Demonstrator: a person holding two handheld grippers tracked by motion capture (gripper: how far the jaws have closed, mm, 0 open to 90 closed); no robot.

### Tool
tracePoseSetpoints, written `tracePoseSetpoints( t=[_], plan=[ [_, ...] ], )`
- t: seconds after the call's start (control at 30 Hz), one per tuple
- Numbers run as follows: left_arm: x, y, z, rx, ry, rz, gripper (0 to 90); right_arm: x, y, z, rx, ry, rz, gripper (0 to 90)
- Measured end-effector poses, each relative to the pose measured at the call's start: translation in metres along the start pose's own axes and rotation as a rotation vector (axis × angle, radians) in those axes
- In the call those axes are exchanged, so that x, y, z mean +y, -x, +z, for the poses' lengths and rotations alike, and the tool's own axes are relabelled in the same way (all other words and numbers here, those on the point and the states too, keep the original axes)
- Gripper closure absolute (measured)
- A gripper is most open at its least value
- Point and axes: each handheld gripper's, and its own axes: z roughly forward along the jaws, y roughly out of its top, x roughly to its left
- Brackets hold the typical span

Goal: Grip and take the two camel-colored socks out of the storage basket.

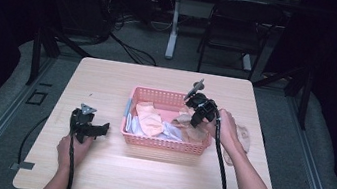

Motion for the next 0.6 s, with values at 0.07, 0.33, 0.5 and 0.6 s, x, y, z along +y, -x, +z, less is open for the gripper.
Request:
tracePoseSetpoints(
  t=[0.07,0.33,0.5,0.6],
  plan=[
    [0.000,0.000,0.000,0.000,0.000,0.000,14.6,0.001,0.000,-0.004,-0.004,-0.002,-0.012,83.5],
    [0.000,0.000,0.000,0.000,0.000,0.000,14.5,0.000,-0.001,-0.020,-0.010,0.013,-0.020,83.4],
    [0.000,0.000,0.000,0.000,0.000,0.000,14.6,-0.001,-0.002,-0.031,-0.020,0.030,-0.024,83.3],
    [0.000,0.000,0.000,0.000,0.000,0.000,14.6,-0.002,-0.001,-0.039,-0.027,0.042,-0.019,83.3]
  ],
)
